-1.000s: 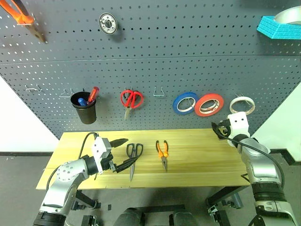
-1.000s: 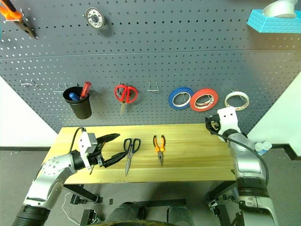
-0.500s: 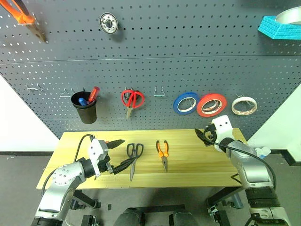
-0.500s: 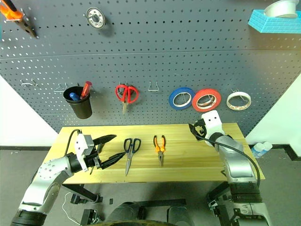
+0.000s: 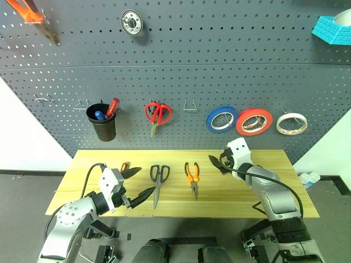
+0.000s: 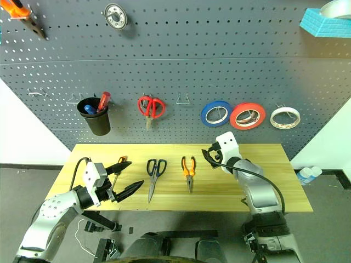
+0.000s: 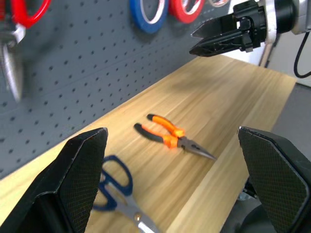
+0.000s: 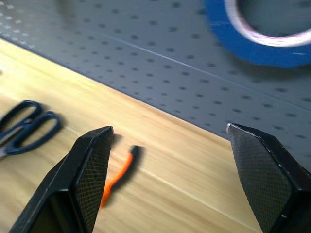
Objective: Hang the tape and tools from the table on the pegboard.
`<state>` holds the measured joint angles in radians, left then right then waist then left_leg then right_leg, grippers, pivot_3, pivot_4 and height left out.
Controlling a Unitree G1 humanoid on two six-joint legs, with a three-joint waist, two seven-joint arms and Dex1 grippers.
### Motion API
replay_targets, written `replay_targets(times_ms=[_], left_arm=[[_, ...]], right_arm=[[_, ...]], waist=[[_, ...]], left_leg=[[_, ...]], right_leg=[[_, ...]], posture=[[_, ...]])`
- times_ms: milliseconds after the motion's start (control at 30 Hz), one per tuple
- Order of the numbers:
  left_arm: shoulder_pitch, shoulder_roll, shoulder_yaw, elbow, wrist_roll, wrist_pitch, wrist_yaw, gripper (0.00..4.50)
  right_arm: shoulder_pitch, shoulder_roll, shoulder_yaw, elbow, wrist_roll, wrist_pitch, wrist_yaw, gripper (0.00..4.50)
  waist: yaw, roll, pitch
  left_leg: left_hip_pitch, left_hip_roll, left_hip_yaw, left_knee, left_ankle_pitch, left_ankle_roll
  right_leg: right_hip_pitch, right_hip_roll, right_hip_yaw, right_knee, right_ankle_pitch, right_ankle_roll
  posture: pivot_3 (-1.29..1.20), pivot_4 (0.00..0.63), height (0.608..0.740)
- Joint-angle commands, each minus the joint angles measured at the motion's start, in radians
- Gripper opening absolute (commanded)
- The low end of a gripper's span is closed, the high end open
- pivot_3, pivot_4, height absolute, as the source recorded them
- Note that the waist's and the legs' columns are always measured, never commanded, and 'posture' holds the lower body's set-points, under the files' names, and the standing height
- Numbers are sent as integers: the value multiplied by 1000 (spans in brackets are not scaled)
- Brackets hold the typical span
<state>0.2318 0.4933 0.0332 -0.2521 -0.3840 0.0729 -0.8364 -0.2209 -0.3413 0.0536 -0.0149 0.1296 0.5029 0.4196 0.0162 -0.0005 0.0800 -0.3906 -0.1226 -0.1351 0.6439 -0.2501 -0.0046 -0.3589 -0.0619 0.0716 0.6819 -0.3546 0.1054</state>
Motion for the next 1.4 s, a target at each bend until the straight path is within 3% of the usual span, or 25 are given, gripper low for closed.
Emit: replay_targets(times_ms=[33, 500, 933, 1400], left_arm=[[8, -2, 28, -45, -13, -7, 20, 4478], [64, -14, 5, -103, -3, 16, 65, 4478], [226, -5, 63, -169, 27, 12, 138, 4478], [242, -36, 55, -172, 69, 9, 208, 4478]], right_arm=[[-25, 27, 20, -5, -14, 12, -21, 3928], [-1, 183, 126, -26, -81, 111, -149, 3928], [66, 193, 144, -70, -106, 183, -192, 3928], [31, 223, 160, -49, -133, 237, -226, 3928]], waist=[[2, -1, 5], [-3, -6, 35], [-5, -10, 94], [-15, -11, 125]], left_leg=[[0, 0, 0, 0, 0, 0], [-1, 0, 0, -11, 0, 0], [-4, 1, 0, -15, 0, -1], [-16, 1, -1, -16, 0, -1]], right_leg=[[0, 0, 0, 0, 0, 0], [-6, -1, 0, -3, -1, -3], [-9, -1, 0, -6, -3, -5], [-19, -1, -1, -10, -2, -4]], posture=[[68, 91, 717], [52, 133, 717], [59, 212, 717], [35, 243, 717]])
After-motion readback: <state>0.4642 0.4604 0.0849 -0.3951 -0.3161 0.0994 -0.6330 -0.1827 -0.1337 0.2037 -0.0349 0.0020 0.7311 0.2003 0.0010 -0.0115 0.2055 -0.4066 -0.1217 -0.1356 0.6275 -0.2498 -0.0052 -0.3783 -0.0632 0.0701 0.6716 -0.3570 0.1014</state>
